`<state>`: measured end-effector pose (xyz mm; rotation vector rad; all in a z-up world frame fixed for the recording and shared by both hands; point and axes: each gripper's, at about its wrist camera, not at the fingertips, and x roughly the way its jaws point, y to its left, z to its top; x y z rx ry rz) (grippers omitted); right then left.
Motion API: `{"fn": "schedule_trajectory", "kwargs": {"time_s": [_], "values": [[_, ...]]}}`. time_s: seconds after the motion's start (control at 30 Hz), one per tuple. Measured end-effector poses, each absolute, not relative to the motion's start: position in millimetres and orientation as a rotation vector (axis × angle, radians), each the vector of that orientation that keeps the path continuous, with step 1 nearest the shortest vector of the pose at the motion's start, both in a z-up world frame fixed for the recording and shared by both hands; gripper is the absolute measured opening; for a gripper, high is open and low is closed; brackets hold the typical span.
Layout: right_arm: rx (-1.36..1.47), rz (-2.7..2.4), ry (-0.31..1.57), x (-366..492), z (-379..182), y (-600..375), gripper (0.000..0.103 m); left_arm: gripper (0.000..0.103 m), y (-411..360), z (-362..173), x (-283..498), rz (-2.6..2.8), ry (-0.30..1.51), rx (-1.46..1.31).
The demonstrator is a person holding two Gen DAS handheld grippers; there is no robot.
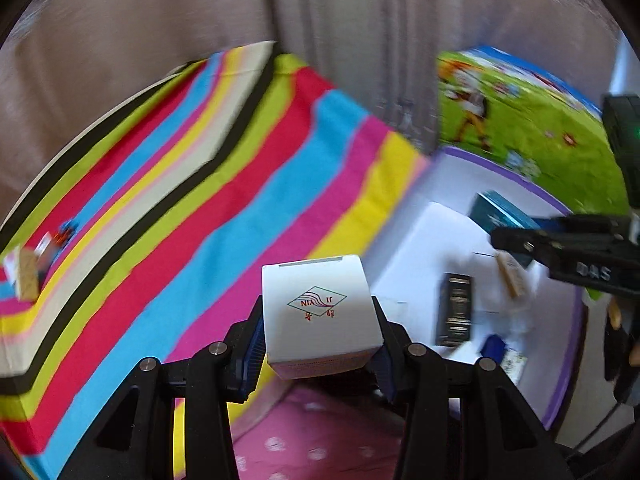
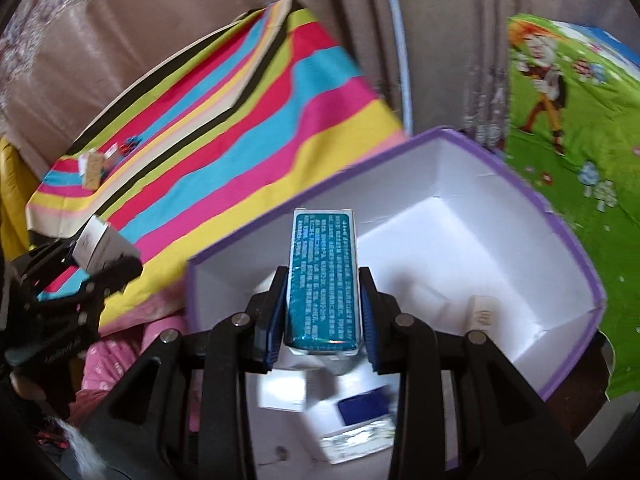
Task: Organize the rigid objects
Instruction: 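Carry the teal box and white NIA box to the storage box, then open both tools to drop the boxes into the storage box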
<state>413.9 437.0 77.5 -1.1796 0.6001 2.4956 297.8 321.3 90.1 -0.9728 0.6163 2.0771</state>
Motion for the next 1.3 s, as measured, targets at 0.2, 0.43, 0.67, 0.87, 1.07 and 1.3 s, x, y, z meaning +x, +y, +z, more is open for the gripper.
{"fn": "schedule_trajectory", "kwargs": {"time_s": [0.2, 0.43, 0.67, 0.87, 1.07, 1.3], "values": [[-1.147, 2.395, 0.532, 438, 77, 463, 0.037, 0.047, 362, 87, 328, 1.933, 0.669, -0.952], [-1.154, 2.297, 0.43, 445, 78, 475, 0.037, 0.047, 382, 87, 355, 1.787, 0.673, -0.874], [-1.136, 2.284, 0.362, 441, 89, 475, 0.037, 0.047, 386, 88, 354, 1.798, 0.646, -0.86], [-1.063, 2.254, 0.398, 436, 106, 474, 0.062, 0.073, 362, 99, 329, 1.935, 0.551, -0.802], [-1.041, 2.396, 0.311, 388, 146, 438, 0.073, 0.084, 278, 88, 260, 2.18, 0.391, -0.874], [-1.249, 2.658, 0.17, 276, 132, 335, 0.076, 0.084, 133, 53, 156, 2.568, 0.237, -1.099]]}}
